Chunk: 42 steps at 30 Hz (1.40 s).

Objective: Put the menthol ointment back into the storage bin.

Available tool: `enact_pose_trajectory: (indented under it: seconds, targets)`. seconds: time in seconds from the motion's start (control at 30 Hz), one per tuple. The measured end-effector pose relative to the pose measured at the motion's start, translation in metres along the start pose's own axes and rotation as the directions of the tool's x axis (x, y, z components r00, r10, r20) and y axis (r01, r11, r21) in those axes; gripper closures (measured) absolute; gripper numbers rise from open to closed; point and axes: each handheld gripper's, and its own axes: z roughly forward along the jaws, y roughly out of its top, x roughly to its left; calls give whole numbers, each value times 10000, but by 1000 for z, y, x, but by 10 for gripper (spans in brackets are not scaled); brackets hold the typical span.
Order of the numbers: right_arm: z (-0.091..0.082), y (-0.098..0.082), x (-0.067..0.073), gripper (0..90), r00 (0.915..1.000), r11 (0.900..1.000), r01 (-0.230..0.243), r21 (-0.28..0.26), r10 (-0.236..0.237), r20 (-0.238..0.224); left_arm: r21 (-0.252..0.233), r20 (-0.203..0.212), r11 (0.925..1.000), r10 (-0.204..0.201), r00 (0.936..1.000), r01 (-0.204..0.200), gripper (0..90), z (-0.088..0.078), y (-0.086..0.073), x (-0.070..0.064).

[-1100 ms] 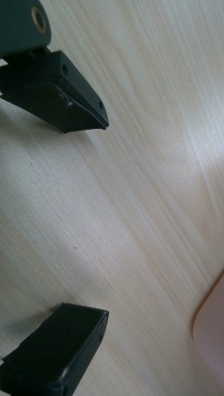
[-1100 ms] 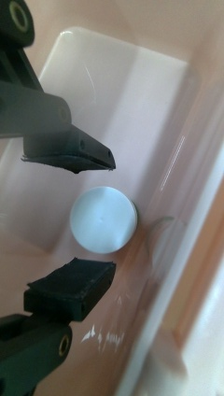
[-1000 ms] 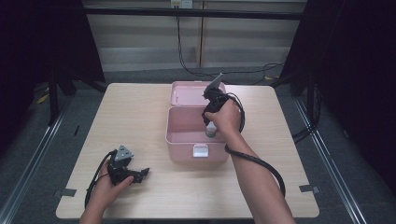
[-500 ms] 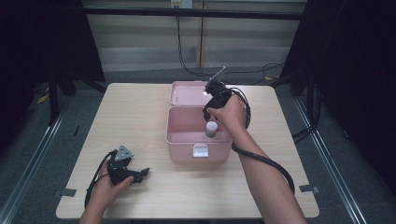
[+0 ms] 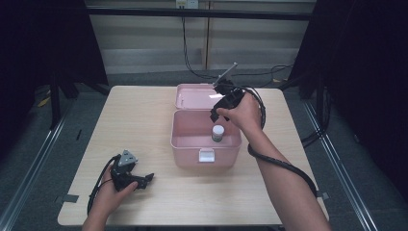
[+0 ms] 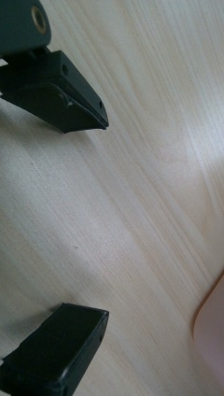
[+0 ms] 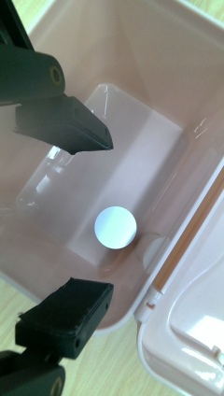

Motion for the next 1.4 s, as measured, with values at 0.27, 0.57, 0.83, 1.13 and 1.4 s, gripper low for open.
enact_pose_trajectory:
  seconds: [0.27,0.57,0.83,1.13,1.4]
  targets:
    - [-14,-8,-6,242,9995,9995,271,-152,-273,-130,-3,-1,10000,0,10000,0,75,0,0,0]
    - [-33,-19,-11,238,9975,9976,551,-422,-569,-422,14,14,10000,8,10000,-8,75,0,0,0]
    - [-49,-36,-26,233,9967,9960,651,-619,-679,-447,16,7,10000,7,10000,-7,75,0,0,0]
    - [-61,-64,-52,231,9955,9934,530,-1018,-606,-728,-36,-23,10000,-14,10000,14,75,0,0,0]
    - [-72,-89,-74,230,9956,9912,355,-1272,-462,-817,-12,-24,10000,31,10000,-31,75,0,0,0]
